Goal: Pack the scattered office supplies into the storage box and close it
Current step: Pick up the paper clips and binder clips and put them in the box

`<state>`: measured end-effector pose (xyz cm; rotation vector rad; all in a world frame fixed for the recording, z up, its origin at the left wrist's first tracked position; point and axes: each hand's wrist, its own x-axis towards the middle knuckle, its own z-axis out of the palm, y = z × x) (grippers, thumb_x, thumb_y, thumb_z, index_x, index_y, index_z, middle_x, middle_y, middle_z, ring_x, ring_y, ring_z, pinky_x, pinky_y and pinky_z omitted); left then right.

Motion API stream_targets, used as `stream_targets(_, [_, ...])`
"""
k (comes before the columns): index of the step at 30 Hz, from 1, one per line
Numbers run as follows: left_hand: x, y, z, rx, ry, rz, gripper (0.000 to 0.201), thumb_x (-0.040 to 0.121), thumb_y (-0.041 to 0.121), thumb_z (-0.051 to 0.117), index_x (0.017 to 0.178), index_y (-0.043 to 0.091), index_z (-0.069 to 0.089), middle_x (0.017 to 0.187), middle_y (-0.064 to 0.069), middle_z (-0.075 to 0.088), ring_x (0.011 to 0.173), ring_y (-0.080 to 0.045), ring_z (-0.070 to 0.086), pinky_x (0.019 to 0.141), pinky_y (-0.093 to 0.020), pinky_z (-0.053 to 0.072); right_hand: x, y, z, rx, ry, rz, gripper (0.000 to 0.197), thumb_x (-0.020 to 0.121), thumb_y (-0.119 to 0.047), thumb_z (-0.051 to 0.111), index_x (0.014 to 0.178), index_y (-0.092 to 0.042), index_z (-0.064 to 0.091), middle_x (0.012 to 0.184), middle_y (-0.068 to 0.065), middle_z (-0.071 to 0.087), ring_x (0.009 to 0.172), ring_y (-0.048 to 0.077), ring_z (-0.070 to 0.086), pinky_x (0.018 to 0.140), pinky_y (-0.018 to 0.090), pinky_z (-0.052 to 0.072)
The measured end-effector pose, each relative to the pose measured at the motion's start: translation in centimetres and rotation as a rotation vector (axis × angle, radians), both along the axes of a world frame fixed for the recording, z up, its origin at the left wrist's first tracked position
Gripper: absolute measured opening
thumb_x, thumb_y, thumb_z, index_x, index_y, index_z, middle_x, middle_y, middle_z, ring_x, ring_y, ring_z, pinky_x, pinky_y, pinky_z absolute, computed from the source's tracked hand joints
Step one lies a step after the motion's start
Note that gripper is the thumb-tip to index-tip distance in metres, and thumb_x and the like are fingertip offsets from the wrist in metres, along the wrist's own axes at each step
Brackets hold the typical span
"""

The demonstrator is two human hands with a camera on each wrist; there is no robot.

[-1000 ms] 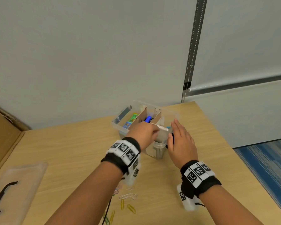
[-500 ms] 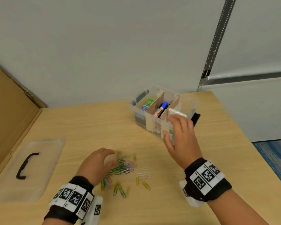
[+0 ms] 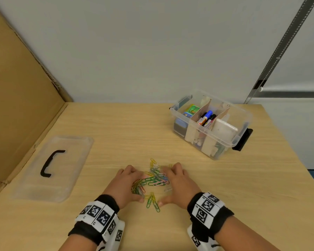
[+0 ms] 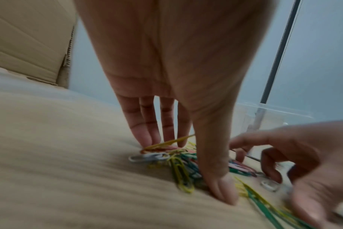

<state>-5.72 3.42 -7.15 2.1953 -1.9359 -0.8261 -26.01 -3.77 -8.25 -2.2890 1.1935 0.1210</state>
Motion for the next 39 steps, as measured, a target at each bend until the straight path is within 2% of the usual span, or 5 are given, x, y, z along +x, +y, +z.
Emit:
stream_targets(9, [0.0,-1.2,0.1,-0.117,-0.03,-0.04,0.034,0.088,0.027,0.062,0.121,0.03,0.061,0.105,0.01,0.055,0.094,-0.012,0.057,0.078,-0.02,0.041,3.0,-0.6,-0.2,-0.205,0.006,0.045,0.038,0.094,-0.019,0.047,0.132,-0.024,0.043,0.121,0.006,0.041,0.106,0.028,0.048,0.077,0.037,0.047])
stream_targets(14, [-0.5,-1.8,0.6,-0.107,-0.139,-0.114,0.028,0.094,0.026,0.051,0.12,0.025,0.063,0.108,0.0,0.058,0.097,-0.02,0.059,0.08,-0.029,0.046,3.8,-0.1,0.9,-0.409,0.196,0.175,0.052,0.053,-0.011,0.083,0.101,-0.011,0.065,0.089,0.005,0.06,0.07,0.021,0.061,0.038,0.027,0.041])
stream_targets(18, [-0.4,-2.1,0.8,-0.106,-0.159,-0.126,0.026,0.094,0.027,0.051,0.117,0.024,0.063,0.103,-0.002,0.057,0.095,-0.02,0.058,0.076,-0.027,0.043,3.9,-0.6,0.8,-0.336,0.173,0.202,0.047,0.09,0.0,0.041,0.137,-0.006,0.034,0.128,0.013,0.046,0.113,0.03,0.048,0.078,0.038,0.049])
stream_targets(25, [0.3,-2.3,0.9,-0.14,-0.071,-0.068,0.021,0.092,0.029,0.056,0.109,0.024,0.066,0.094,0.007,0.054,0.088,-0.013,0.054,0.074,-0.02,0.039,1.5,-2.8,1.0,0.004,-0.13,-0.123,0.034,0.094,-0.013,0.049,0.127,-0.017,0.054,0.121,0.005,0.058,0.109,0.022,0.055,0.093,0.03,0.044])
stream_targets(39, [0.3,-2.6,3.9,-0.306,0.036,0.021,0.013,0.086,0.031,0.065,0.098,0.027,0.07,0.092,0.008,0.063,0.081,-0.008,0.06,0.073,-0.023,0.045,-7.6,-6.9,13.5,-0.171,-0.698,-0.417,0.022,0.091,-0.012,0.061,0.099,-0.032,0.061,0.085,-0.001,0.062,0.062,0.016,0.067,0.061,0.023,0.056])
